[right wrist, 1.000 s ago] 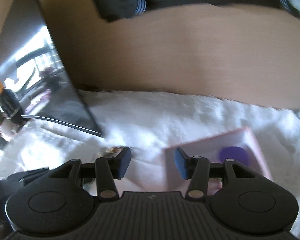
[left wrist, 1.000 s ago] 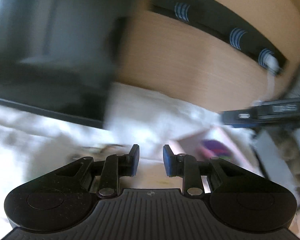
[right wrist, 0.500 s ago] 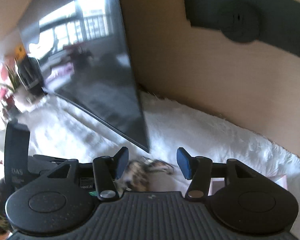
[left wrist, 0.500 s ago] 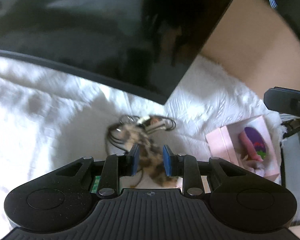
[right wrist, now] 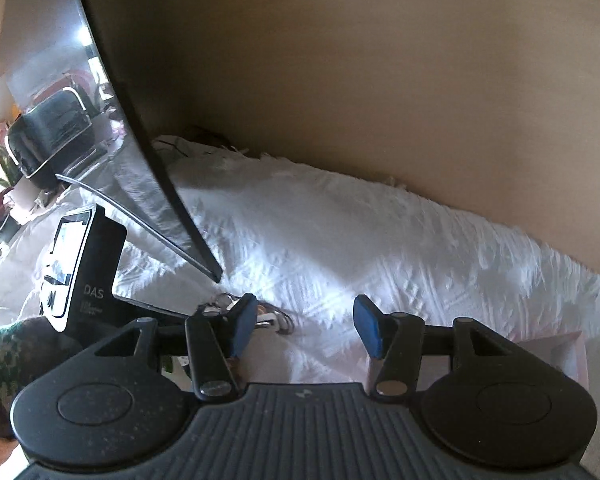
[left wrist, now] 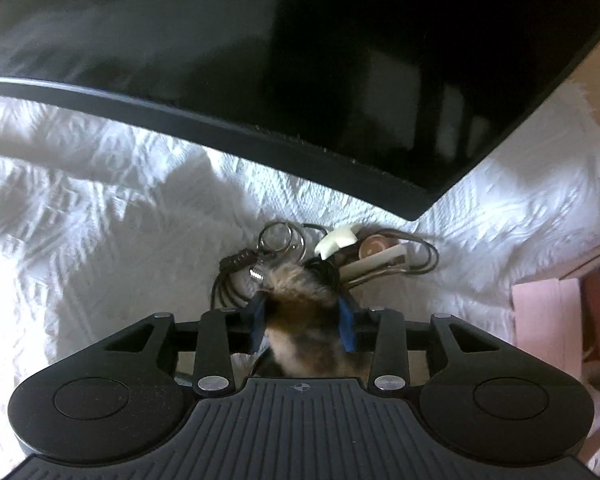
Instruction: Organize soft objects
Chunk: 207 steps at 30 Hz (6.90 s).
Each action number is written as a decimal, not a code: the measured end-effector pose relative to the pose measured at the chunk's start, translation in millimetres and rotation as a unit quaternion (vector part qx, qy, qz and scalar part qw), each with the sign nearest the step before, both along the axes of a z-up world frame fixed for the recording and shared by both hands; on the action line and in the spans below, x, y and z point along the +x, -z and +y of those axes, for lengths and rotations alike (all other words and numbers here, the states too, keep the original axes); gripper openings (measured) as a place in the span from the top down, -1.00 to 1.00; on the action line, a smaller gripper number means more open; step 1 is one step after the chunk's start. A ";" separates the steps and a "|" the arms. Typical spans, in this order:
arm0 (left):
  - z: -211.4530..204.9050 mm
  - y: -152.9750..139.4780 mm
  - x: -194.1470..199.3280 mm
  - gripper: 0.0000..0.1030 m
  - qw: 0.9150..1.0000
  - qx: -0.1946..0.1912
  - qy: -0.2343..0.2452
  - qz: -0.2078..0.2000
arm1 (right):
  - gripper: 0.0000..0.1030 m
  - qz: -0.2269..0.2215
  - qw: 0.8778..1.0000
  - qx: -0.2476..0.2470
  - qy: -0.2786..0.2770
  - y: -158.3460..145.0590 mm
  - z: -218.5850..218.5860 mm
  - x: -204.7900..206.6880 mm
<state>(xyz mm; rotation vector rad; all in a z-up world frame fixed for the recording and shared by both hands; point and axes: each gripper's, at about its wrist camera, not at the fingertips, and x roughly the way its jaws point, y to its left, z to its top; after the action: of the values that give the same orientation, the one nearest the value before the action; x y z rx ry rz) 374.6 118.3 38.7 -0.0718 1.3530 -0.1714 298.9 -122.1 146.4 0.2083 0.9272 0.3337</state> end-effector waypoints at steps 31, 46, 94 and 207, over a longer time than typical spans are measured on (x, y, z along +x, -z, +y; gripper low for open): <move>148.1 -129.7 -84.3 0.72 0.950 -0.205 -0.027 -0.235 | 0.07 0.083 0.996 -0.043 -0.010 21.1 117.6 21.7; 204.0 -64.1 -61.8 0.70 0.954 -0.218 -0.009 -0.204 | 0.09 0.095 0.981 -0.169 -0.012 62.5 194.7 54.3; 61.6 2.1 26.7 0.95 0.973 0.057 0.224 0.007 | 0.73 0.103 0.993 -0.015 -0.056 35.1 116.4 25.5; 66.8 -10.7 -15.5 0.73 0.920 0.085 0.380 -0.042 | 0.20 0.079 0.968 -0.103 -0.216 42.2 117.1 30.0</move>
<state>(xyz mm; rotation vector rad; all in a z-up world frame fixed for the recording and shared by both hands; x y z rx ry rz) 359.1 185.1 49.4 0.6118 1.2452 -0.7001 328.9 -5.0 104.3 -0.1664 1.1566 0.6252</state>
